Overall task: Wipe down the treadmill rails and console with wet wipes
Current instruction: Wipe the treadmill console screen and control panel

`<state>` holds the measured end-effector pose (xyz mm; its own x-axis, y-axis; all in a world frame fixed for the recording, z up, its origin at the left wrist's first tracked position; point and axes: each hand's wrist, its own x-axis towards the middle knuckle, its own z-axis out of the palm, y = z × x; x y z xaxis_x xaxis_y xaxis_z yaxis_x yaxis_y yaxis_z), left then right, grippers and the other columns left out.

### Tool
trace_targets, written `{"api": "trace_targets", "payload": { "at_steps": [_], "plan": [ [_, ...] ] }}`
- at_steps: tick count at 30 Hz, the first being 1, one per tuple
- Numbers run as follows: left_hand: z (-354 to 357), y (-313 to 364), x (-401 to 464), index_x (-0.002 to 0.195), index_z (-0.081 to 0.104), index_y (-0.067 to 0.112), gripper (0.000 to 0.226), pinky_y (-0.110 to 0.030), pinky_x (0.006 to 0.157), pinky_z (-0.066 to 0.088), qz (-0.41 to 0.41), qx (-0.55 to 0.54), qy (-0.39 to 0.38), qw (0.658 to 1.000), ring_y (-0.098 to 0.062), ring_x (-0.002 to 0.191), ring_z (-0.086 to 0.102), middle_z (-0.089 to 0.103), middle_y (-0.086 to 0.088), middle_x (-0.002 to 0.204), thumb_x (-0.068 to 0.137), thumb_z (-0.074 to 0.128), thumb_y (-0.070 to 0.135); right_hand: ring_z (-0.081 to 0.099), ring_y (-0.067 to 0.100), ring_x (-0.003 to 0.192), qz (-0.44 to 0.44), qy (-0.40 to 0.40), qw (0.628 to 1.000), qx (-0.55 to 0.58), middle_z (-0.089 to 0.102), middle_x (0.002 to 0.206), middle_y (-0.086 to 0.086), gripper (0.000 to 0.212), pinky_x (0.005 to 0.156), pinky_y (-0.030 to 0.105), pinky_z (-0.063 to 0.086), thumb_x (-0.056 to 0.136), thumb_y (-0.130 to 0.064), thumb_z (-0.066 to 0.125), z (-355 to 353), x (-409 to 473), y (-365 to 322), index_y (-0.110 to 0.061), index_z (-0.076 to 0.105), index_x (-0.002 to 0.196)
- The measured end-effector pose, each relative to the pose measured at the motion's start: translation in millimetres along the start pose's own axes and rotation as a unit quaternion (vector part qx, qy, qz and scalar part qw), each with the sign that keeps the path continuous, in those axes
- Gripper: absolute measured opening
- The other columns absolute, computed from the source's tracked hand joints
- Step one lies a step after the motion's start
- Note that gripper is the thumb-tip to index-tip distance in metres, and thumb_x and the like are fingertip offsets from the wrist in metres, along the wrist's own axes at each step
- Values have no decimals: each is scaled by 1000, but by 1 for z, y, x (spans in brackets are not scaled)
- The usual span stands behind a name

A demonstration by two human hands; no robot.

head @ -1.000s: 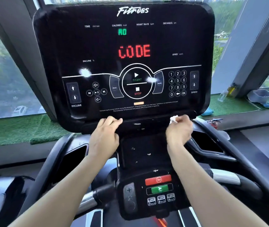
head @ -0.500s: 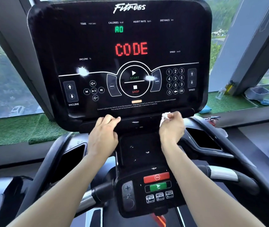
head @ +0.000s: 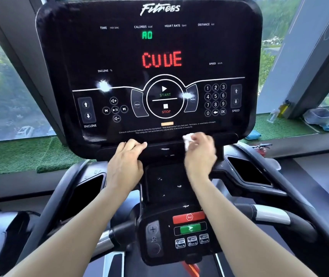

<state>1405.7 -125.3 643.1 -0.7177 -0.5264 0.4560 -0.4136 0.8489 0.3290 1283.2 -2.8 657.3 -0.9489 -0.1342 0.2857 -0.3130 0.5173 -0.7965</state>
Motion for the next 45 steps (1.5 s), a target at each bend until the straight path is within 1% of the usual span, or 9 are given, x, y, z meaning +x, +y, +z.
{"api": "trace_targets", "payload": {
  "at_steps": [4,6,11,18,20,25,32,40,45],
  "plan": [
    [-2,0,0,124,62,17,58,-28,60,44,13,9,-3,1000,-18,90,46,57,6,101,72,56,-8,60,34,81,-214,-123,964,-95,53,104,5,22,66,39,46,91,-10,49,16,-17,-10,-18,65,103],
    [-3,-1,0,124,62,17,58,-28,61,45,18,3,-6,1000,-18,91,46,58,6,103,72,56,-8,59,36,84,-183,-79,977,-81,53,105,6,23,67,38,43,90,-9,49,9,-11,-4,-18,65,104],
    [-3,0,0,127,60,20,58,-30,60,48,-2,-6,-10,1000,-14,95,44,56,12,108,75,54,-6,57,34,97,63,33,996,-55,52,118,5,20,75,35,33,93,-10,46,-10,11,13,-14,56,110],
    [-6,-1,0,131,55,23,60,-35,70,51,4,-5,-32,999,-13,100,41,53,12,111,77,52,-2,58,39,82,-250,-117,953,-127,53,105,10,16,62,39,42,94,-15,47,22,-21,-14,-8,57,105],
    [-9,-6,1,131,56,22,59,-30,72,49,28,-8,-38,999,-12,101,41,54,12,114,77,53,-1,57,38,88,-215,-93,966,-112,54,107,9,16,67,39,42,93,-15,48,14,-14,-8,-10,58,104],
    [-14,-29,-5,125,60,11,52,-33,84,48,1,-27,21,999,-19,107,44,54,0,117,75,57,-4,55,30,100,32,22,999,-31,56,111,6,15,76,35,32,91,-10,49,-7,7,10,-12,51,106],
    [-16,-39,-9,127,59,16,59,-32,70,53,6,-28,18,999,-16,100,43,53,5,110,73,58,-7,56,39,75,-266,-118,948,-127,52,100,8,14,63,41,48,92,-11,49,22,-25,-21,-9,56,104],
    [-14,-37,-11,128,58,16,65,-29,68,48,4,-19,26,999,-17,101,41,54,4,112,68,59,-8,55,33,92,-82,-47,991,-90,56,100,9,17,80,37,39,87,-9,53,-13,12,8,-13,61,102],
    [-14,-35,-11,130,57,16,67,-27,69,47,-3,-14,23,1000,-16,101,39,54,5,114,67,58,-8,57,38,87,-188,-163,957,-150,47,111,11,23,77,37,46,92,-10,48,14,-17,-21,-9,61,111]
  ]
}}
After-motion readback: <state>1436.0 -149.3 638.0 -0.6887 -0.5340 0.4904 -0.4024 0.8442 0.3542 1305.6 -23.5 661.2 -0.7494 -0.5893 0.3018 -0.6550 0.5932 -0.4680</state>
